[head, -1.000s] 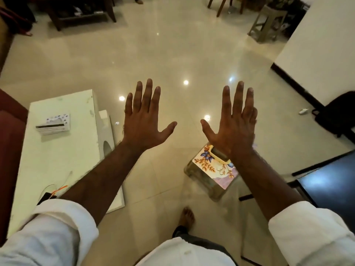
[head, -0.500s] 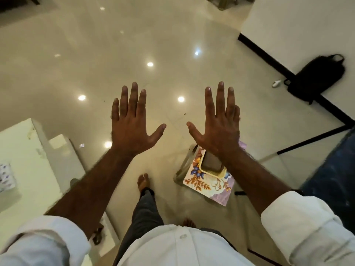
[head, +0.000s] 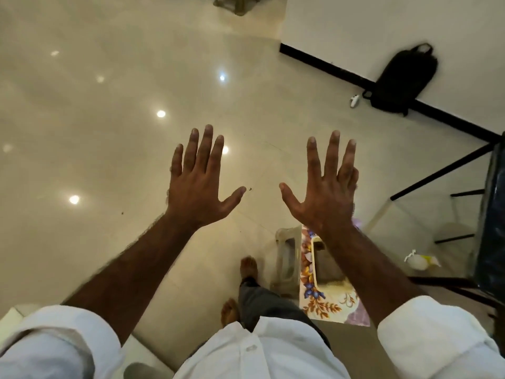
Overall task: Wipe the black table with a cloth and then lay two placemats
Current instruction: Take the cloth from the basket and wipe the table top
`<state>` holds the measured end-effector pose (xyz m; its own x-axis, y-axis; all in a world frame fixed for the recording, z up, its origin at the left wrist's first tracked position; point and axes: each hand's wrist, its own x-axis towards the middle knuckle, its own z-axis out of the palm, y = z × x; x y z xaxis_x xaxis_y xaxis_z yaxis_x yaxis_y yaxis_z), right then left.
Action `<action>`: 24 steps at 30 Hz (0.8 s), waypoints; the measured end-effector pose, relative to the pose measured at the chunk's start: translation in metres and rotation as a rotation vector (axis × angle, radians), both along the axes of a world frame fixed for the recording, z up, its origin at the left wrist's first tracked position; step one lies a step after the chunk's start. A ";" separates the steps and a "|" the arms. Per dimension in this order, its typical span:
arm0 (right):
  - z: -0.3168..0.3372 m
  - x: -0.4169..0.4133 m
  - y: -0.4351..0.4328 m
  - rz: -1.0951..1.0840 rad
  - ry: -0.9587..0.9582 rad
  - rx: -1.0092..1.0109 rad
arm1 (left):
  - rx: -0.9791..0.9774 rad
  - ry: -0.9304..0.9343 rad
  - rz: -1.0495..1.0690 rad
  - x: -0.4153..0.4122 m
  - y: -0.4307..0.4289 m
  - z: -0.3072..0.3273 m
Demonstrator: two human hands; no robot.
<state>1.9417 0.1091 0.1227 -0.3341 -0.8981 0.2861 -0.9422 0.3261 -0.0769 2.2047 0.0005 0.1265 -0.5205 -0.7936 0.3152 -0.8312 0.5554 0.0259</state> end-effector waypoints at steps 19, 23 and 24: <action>-0.022 -0.198 -0.210 -0.474 -0.049 0.076 | 0.087 -0.028 -0.491 -0.297 -0.319 -0.029; -0.029 -0.248 -0.251 -0.639 -0.040 0.068 | 0.106 -0.024 -0.657 -0.390 -0.384 -0.038; -0.029 -0.257 -0.258 -0.677 -0.042 0.069 | 0.112 -0.033 -0.696 -0.410 -0.397 -0.038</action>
